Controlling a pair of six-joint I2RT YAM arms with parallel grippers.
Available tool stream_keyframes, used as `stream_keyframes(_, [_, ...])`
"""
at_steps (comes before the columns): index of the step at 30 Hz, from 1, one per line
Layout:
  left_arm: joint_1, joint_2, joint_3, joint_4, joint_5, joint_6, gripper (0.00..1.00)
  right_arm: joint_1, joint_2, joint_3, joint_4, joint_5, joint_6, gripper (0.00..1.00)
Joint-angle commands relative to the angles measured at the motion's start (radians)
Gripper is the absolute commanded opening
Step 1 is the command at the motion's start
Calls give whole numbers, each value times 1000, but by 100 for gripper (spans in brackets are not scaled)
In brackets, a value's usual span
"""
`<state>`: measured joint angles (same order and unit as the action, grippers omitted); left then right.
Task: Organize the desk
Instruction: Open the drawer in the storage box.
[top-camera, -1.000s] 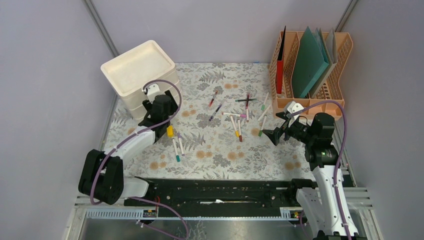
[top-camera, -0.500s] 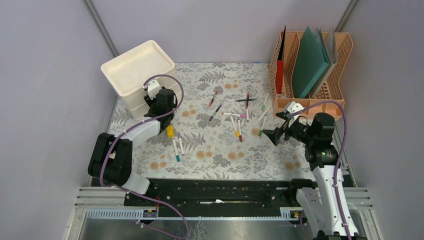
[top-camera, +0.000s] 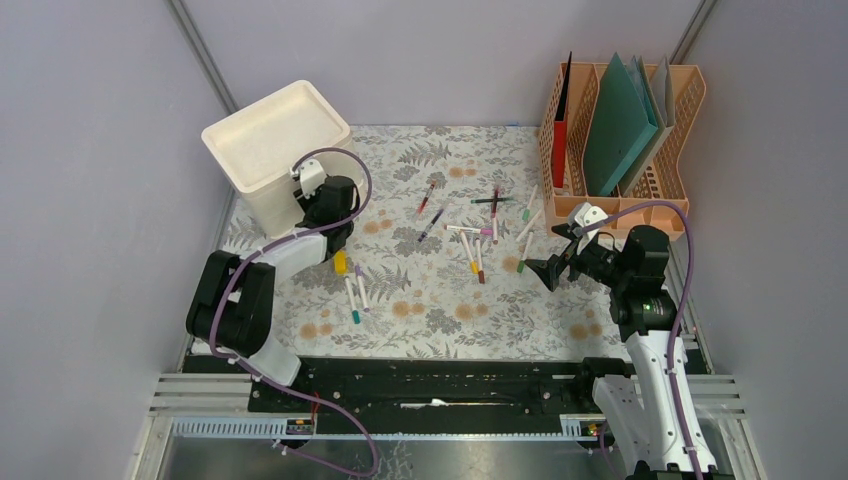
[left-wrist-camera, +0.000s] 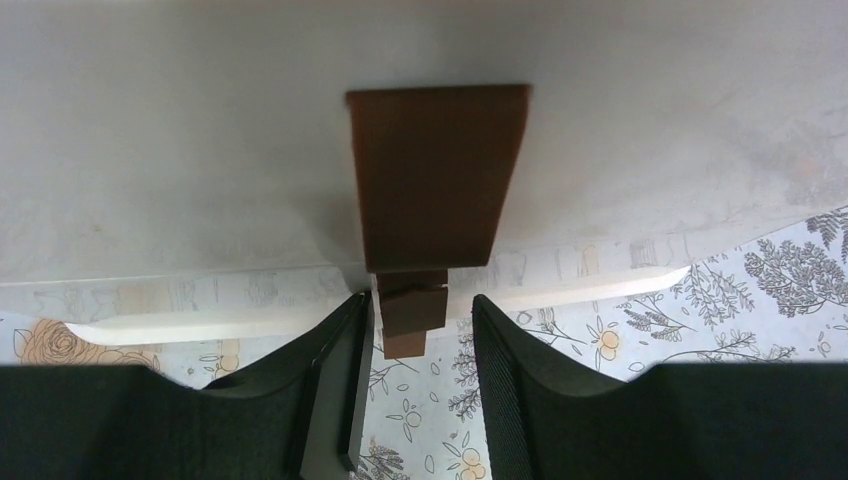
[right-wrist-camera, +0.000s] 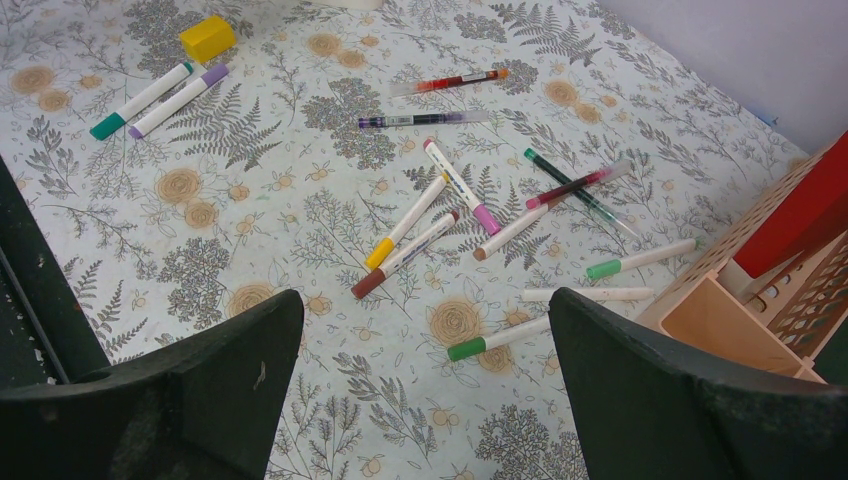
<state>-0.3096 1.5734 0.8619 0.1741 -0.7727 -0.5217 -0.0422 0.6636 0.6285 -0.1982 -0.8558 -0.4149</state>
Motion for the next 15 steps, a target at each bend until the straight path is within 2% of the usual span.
stream_keyframes(1, [12, 15, 54, 31, -61, -8, 43, -6, -5, 7, 11, -9, -13, 100])
stream_keyframes(4, [13, 15, 56, 31, -66, -4, 31, -5, -5, 7, 11, -9, -13, 100])
stream_keyframes(9, [14, -13, 48, 6, -54, -12, 1, -5, -6, 9, 10, -8, -15, 100])
stream_keyframes(15, [9, -106, -13, -65, 7, -103, 0, -6, -8, 8, 9, -6, -16, 100])
